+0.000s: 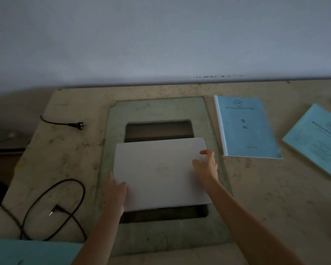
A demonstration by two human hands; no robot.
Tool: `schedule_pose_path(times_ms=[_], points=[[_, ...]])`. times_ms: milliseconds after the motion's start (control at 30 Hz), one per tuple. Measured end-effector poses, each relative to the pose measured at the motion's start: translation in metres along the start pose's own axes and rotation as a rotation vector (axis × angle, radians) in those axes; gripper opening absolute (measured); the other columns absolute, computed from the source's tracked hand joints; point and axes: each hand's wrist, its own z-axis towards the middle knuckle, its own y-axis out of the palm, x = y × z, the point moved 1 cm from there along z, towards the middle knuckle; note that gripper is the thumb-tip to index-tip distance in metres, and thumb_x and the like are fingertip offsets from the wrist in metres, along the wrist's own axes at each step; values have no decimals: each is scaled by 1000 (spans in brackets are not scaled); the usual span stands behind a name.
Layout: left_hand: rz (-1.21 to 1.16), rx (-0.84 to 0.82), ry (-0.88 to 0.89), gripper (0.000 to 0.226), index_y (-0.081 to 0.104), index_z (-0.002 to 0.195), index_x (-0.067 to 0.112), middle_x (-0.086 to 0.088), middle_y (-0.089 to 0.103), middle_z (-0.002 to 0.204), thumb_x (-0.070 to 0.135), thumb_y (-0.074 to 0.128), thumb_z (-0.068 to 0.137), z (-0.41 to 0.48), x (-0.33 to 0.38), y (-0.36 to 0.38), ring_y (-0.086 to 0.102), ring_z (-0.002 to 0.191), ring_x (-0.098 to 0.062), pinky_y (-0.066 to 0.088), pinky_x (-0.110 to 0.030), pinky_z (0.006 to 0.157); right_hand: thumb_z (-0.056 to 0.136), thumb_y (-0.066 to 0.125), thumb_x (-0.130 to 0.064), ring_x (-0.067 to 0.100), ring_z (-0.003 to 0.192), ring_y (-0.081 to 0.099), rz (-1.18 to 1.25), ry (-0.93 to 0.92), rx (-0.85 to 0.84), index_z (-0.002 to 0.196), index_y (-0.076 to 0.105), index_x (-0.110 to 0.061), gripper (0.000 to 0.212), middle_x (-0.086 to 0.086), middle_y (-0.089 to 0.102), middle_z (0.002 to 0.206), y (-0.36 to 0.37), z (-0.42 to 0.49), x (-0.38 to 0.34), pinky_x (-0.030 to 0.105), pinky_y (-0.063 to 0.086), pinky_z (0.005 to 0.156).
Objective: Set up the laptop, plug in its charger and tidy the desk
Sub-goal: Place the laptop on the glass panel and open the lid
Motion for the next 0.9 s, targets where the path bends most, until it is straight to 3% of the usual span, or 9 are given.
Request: schedule_pose_path(times_ms=[100,233,367,500,600,700,800,900], points=[[-14,-40,-31,55,39,133,14,-11,48,129,6,55,80,1,-1,1,46,115,-33,40,-47,97,86,53,-15,22,112,41,4,9,25,123,39,-22,39,6,44,129,1,1,3,40,41,89],[74,-66,-99,75,32,133,34,-7,36,137,41,55,61,5,-9,4,39,121,-34,37,-60,98,86,54,-16,26,116,43,-7,21,42,122,38,-23,40,5,44,129,1,2,9,46,44,94],[221,-62,-78,82,25,137,31,-9,29,143,48,54,62,1,-8,4,31,129,-36,29,-64,102,84,55,-16,25,120,42,-40,-6,47,121,39,-23,42,4,44,131,5,3,13,51,41,100],[256,-85,-46,88,23,143,19,-12,27,147,49,58,68,-1,-3,2,31,131,-35,28,-57,107,82,60,-18,26,127,37,-141,-80,50,126,38,-19,49,4,41,136,9,2,17,48,34,107],[300,-86,87,88,24,143,14,-14,30,146,48,60,70,-5,-11,-2,31,132,-34,30,-55,107,80,63,-24,28,140,23,-238,-171,29,136,31,-20,65,7,28,149,12,-3,18,50,23,115],[437,-74,253,93,17,145,9,-15,25,149,40,69,76,-14,-23,-9,24,136,-31,27,-49,110,80,66,-41,24,147,-2,-517,-423,-155,146,16,-27,84,3,4,160,25,-19,13,45,3,120],[507,-143,422,108,12,146,8,-14,24,149,51,73,68,-21,-35,-21,26,136,-29,29,-47,109,73,66,-58,24,146,-15,-834,-662,-408,147,9,-31,97,1,-8,160,43,-37,18,48,-7,115],[567,-271,532,122,3,147,9,-11,17,152,52,78,61,-19,-44,-36,23,139,-26,26,-41,113,70,65,-64,26,145,-19,-959,-722,-454,147,7,-31,102,2,-12,160,50,-40,24,54,-10,114]])
